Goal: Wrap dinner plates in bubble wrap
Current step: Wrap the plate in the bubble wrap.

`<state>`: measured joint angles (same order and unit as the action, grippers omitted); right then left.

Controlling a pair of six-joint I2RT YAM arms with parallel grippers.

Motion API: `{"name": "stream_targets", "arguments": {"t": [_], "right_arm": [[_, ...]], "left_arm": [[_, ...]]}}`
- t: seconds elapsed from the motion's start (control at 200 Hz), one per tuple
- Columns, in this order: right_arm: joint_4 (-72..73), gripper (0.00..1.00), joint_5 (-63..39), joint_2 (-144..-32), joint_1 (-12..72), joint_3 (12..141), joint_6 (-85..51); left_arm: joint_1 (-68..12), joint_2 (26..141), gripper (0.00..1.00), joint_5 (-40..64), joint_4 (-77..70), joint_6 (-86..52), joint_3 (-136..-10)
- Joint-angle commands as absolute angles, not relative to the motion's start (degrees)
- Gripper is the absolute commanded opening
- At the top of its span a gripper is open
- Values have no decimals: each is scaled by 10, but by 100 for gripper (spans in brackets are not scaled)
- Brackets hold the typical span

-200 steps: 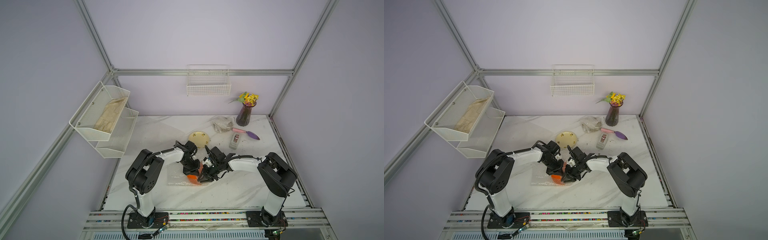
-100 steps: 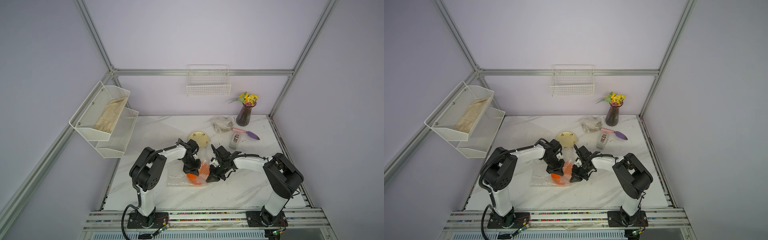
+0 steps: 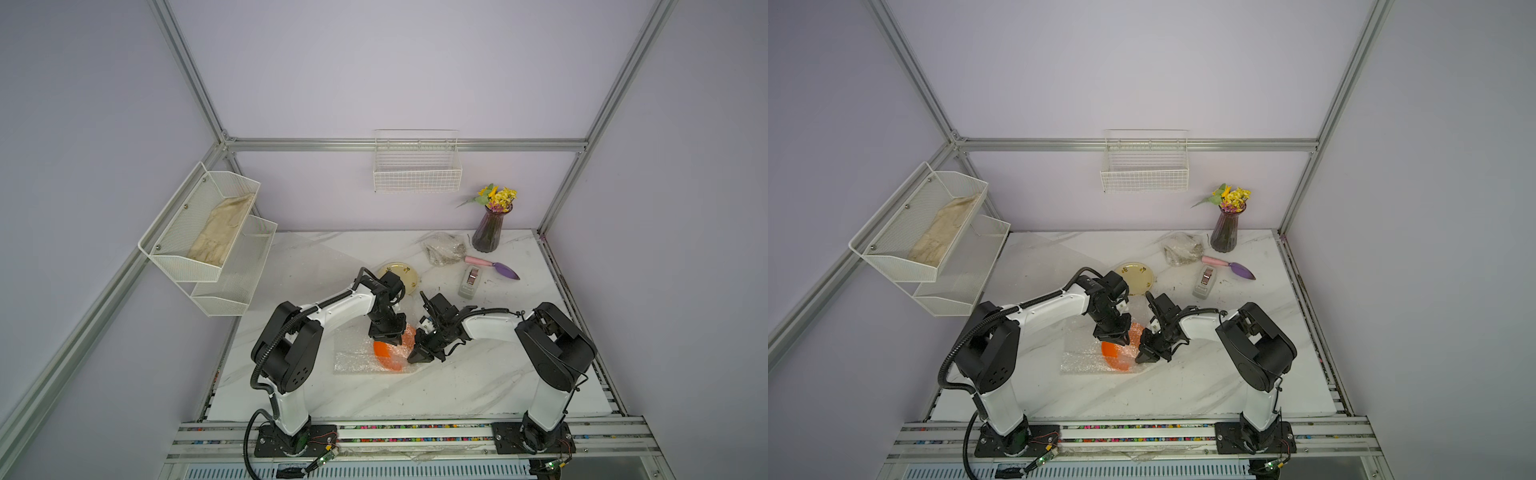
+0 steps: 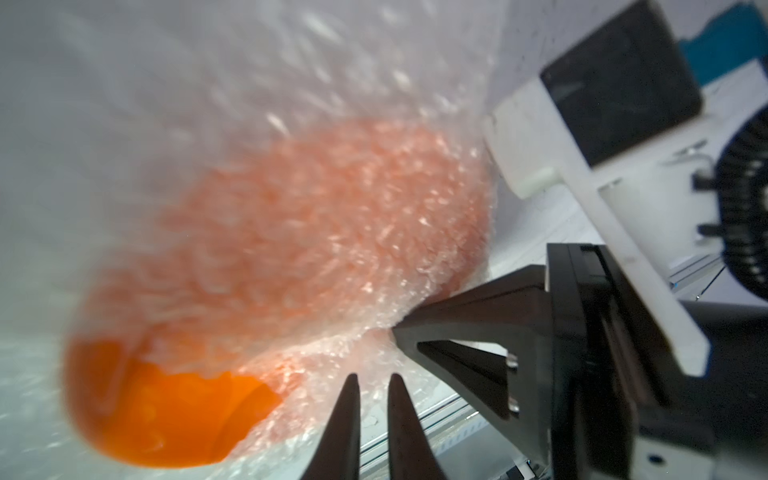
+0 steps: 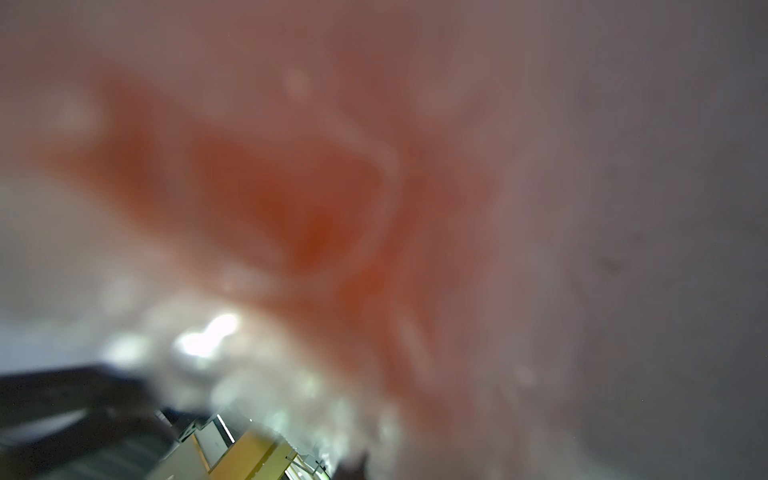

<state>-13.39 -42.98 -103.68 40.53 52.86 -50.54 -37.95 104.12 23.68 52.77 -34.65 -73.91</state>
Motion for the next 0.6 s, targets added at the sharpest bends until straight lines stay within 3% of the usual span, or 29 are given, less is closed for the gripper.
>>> {"name": "stream_targets", "arguments": {"t": [0.0, 0.27, 0.415, 0.595], "right_arm": [[-137, 0, -392, -1061, 412, 522, -529], [-170, 0, -390, -1033, 400, 554, -509], [-159, 9, -407, -1072, 389, 608, -474], [-231, 4, -341, -1101, 368, 611, -433]], "left_arm": [[-387, 1044, 14, 257, 511, -377, -692], [-386, 1062, 13, 245, 504, -357, -627], [-385, 1080, 12, 226, 504, -342, -609], [-380, 1082, 11, 183, 528, -327, -629]]}}
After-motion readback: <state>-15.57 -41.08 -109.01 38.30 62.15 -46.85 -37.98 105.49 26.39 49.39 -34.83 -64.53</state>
